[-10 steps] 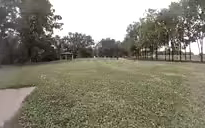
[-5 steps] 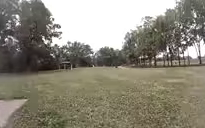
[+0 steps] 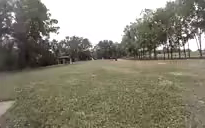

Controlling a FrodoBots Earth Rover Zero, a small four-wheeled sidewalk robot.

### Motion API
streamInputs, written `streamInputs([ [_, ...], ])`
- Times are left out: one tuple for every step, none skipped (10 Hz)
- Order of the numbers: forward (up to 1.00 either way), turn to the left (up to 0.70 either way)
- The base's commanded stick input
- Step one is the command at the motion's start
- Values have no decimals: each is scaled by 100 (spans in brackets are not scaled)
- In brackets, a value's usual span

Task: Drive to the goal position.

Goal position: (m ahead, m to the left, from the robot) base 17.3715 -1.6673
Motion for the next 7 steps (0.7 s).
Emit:
streamInputs([
  [70, 0],
  [70, 0],
  [70, 0],
  [70, 0],
  [70, 0],
  [70, 0],
  [70, 0],
])
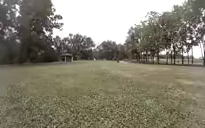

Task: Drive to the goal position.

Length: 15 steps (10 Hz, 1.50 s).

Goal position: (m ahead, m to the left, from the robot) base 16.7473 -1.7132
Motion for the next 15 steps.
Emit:
streamInputs([
  [70, 0],
  [70, 0],
  [70, 0],
  [70, 0],
  [70, 0],
  [70, 0],
  [70, 0],
  [70, 0],
  [70, 0],
  [70, 0],
  [70, 0],
  [70, 0],
  [70, 0],
  [70, 0],
  [70, 0],
])
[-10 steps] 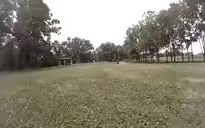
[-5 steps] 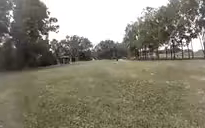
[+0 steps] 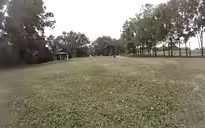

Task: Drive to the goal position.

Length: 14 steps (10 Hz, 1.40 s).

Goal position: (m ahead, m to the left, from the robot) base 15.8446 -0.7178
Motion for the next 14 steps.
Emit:
streamInputs([
  [70, 0],
  [70, 0],
  [70, 0],
  [70, 0],
  [70, 0],
  [70, 0],
  [70, 0],
  [70, 0],
  [70, 0],
  [70, 0],
  [70, 0],
  [70, 0],
  [70, 0],
  [70, 0],
])
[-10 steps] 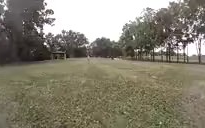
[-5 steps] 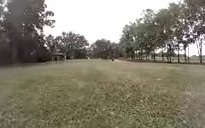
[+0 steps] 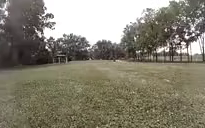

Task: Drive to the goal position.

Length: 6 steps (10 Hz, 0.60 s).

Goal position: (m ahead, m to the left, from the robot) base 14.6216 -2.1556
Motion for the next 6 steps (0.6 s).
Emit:
streamInputs([
  [70, 0],
  [70, 0],
  [70, 0],
  [70, 0],
  [70, 0],
  [70, 0],
])
